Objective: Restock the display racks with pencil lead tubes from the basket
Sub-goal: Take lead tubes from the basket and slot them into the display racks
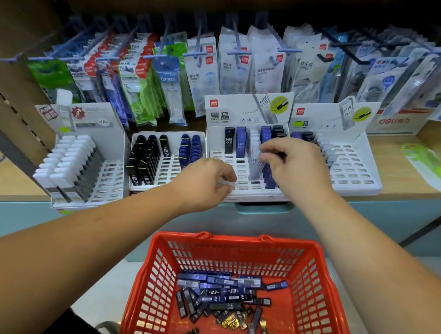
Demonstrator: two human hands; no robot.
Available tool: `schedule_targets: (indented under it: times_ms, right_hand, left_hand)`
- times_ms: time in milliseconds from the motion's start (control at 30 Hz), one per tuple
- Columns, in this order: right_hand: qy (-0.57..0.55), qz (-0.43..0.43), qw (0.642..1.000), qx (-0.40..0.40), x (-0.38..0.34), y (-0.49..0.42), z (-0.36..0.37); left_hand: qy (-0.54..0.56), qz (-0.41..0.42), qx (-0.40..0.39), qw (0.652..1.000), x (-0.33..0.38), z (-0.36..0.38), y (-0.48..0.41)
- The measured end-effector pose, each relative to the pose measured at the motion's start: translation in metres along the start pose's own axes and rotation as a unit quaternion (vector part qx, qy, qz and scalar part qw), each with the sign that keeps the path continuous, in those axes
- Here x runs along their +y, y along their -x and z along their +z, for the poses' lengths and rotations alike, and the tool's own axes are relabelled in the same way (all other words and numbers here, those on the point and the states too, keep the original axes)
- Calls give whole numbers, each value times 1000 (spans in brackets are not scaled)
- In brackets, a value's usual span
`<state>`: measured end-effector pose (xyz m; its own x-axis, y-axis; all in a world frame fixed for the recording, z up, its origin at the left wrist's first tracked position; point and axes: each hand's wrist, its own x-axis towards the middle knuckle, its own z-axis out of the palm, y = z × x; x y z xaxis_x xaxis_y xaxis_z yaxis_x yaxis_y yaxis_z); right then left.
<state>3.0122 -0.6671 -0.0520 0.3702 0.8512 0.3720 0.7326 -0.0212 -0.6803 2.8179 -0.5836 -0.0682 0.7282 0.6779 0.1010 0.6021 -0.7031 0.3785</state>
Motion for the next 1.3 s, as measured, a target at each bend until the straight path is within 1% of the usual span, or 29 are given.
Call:
schedule_targets:
  times_ms: [100,200,333,467,600,700,767,833,867,933,1067,1133,1200,1267,1300]
  right_hand:
    - [10,-17,1000,-5,-3,-3,1]
    - [43,-33,998,-25,-5,-4,0]
    - [80,-10,995,-53,-2,0,-1]
    - [123,-13,992,-21,-6,4,3]
    - [192,-16,980,-45,-14,6,2]
    - [207,-27,976,-62,-23,20,-7]
    - [203,-34,974,-94,-30,38,-16]
    - [212,-13,966,-149,-31,65,-24]
    - [218,7,958,-187,-29,82,-27]
    - [222,57,937,-263,-14,122,-28]
    - [233,141,876,-399,38,201,-7]
    - [236,183,853,-427,61,225,15]
    - [213,236,846,-427,79,240,44]
    - [181,287,837,-430,101,254,77]
    - [176,311,824,-439,112,261,92]
  left_hand:
    - [4,3,-4,1000,-2,-1,-1]
    - [7,1,-4,1000,-3,-1,-3]
    - [4,12,-5,1000,-5,2,-2]
    - [16,24,12,1000,-4,6,1]
    - [37,49,59,996,-6,2,14]
    - [50,52,110,991,-10,-2,30]
    - [67,39,140,987,-8,3,43]
    - [99,17,148,984,-3,17,58]
    - [127,-3,137,982,-1,28,66]
    - [183,-46,90,978,2,58,84]
    - [211,-98,-49,971,-6,137,127]
    - [212,-113,-116,964,-13,174,149]
    - [207,-132,-175,953,-24,204,169]
    - [190,-149,-222,945,-39,228,184]
    - [176,-158,-240,942,-47,237,190]
